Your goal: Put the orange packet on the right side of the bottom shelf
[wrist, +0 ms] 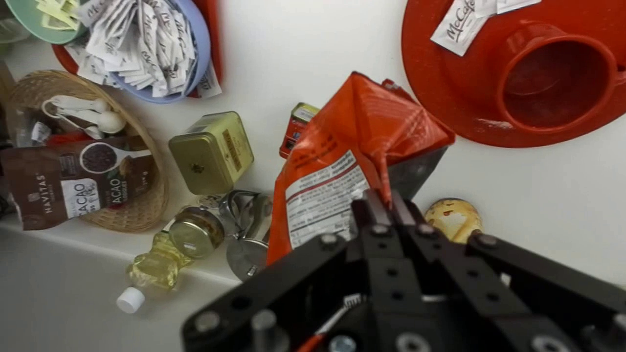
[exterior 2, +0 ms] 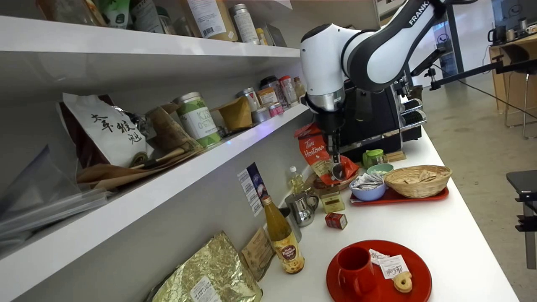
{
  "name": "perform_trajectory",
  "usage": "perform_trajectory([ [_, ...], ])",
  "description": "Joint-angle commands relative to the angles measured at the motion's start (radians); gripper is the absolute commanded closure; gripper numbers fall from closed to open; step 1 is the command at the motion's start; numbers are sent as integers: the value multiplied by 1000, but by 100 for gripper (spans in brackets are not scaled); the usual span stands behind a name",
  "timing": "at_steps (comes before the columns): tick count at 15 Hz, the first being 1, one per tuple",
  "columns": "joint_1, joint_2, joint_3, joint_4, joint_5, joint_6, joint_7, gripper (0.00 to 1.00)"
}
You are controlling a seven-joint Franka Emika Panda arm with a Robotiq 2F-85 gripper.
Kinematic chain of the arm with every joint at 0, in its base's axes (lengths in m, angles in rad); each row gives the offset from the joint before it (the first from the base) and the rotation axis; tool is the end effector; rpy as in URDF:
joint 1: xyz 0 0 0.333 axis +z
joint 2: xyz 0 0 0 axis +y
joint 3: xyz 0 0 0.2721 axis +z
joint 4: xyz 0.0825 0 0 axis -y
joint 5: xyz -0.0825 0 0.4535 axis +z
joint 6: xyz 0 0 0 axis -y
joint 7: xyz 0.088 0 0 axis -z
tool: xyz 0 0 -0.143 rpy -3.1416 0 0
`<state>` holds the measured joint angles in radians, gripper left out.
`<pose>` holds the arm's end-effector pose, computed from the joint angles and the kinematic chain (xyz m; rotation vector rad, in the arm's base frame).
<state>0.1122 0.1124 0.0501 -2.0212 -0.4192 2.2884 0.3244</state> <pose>0.6461 0.0852 0.2978 2.8370 0.1285 0.3273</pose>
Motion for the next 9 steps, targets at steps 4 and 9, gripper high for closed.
perform_trajectory([
  [4,-55,-86,-41,19,12,-96,-34,99],
  [9,-128,-117,-94,55,12,-103,-11,99],
])
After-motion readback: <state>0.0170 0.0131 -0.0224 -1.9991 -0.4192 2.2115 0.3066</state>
